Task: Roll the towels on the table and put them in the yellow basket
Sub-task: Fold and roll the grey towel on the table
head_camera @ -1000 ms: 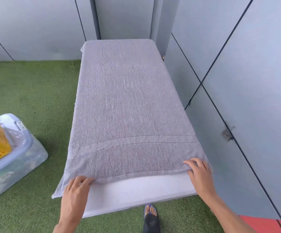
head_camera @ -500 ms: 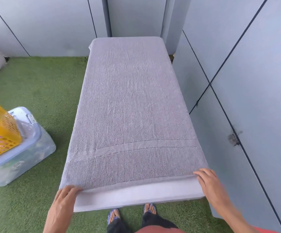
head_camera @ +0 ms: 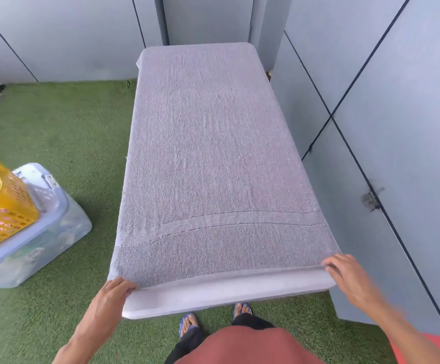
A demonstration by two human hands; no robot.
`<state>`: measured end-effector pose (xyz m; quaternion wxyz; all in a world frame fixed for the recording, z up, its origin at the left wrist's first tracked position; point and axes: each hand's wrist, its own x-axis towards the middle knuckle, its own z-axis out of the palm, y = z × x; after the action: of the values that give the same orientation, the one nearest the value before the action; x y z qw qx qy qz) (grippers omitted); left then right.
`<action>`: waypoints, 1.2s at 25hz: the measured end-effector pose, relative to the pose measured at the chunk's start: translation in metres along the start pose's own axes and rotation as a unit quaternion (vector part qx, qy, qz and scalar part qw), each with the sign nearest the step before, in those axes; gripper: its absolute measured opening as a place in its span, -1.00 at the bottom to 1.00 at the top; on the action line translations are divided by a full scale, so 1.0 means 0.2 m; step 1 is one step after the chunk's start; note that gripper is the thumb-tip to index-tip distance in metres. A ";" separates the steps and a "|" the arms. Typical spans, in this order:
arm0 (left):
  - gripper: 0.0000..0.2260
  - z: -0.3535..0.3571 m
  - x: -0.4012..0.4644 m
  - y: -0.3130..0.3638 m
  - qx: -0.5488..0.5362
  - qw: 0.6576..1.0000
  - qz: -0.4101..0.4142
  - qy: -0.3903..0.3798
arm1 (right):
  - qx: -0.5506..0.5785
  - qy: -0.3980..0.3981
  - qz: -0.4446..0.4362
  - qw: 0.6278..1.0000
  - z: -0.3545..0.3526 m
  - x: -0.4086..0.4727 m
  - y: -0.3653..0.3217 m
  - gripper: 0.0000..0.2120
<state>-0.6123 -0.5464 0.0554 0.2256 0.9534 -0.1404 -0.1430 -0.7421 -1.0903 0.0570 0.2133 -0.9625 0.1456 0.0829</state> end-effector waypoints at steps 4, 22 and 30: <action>-0.76 -0.08 0.11 -0.04 -0.029 0.991 -0.062 -0.111 | 0.013 -0.103 0.023 0.994 -0.09 0.08 0.04 -0.69; -0.74 -0.09 0.17 -0.09 0.038 0.975 -0.219 -0.022 | 0.025 0.043 0.046 0.998 0.01 0.09 -0.10 -0.56; -0.51 0.12 -0.08 0.03 0.090 0.990 -0.048 0.102 | -0.045 0.041 -0.016 0.998 0.03 0.00 -0.04 -0.75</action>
<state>-0.6367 -0.5543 0.0414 0.1453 0.9850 -0.0827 -0.0422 -0.7413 -1.0811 0.0544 0.1653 -0.9759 0.1351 0.0460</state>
